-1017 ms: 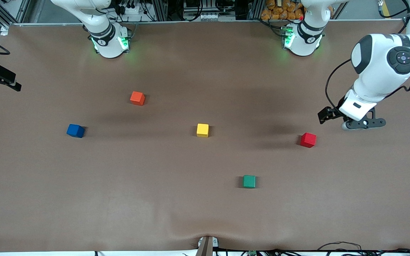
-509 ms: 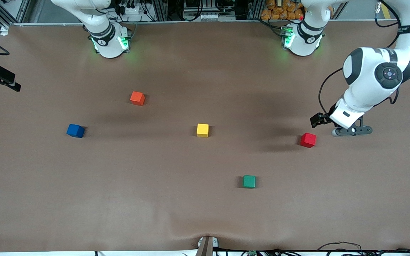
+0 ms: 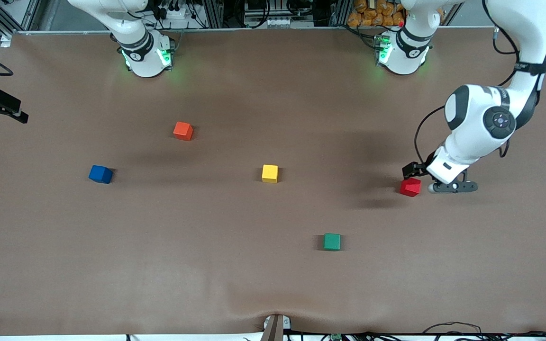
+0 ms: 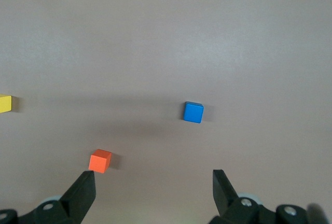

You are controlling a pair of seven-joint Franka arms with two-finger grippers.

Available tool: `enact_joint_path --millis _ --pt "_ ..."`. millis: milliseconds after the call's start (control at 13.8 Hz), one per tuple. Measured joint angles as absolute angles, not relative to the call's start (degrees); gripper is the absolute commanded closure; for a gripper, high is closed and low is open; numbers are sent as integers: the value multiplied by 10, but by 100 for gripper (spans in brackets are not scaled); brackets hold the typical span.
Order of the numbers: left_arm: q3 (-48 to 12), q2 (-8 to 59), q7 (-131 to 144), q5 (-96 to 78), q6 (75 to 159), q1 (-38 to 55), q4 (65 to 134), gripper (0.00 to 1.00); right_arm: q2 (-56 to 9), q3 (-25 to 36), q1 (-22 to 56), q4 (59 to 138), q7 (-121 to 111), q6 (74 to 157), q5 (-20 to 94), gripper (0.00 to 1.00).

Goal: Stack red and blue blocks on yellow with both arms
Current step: 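Close the left gripper on the red cube and lift it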

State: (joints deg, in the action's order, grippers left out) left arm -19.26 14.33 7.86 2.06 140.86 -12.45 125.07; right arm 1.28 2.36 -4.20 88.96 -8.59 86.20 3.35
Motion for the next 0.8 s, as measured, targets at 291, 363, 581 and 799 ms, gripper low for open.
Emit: enact_joint_path --millis 291,363,581,799 --pt "-193 185 20 21 1414 -121 1225 0 13 24 -42 890 -86 862 34 0" --pt "-193 192 15 21 1416 -121 1222 0 13 24 -42 890 -86 862 34 0" --pt "-193 207 12 21 1418 -120 1212 0 12 24 -42 890 -86 862 34 0" --pt "-192 220 12 21 1426 -121 1203 0 11 24 -42 890 -86 862 34 0"
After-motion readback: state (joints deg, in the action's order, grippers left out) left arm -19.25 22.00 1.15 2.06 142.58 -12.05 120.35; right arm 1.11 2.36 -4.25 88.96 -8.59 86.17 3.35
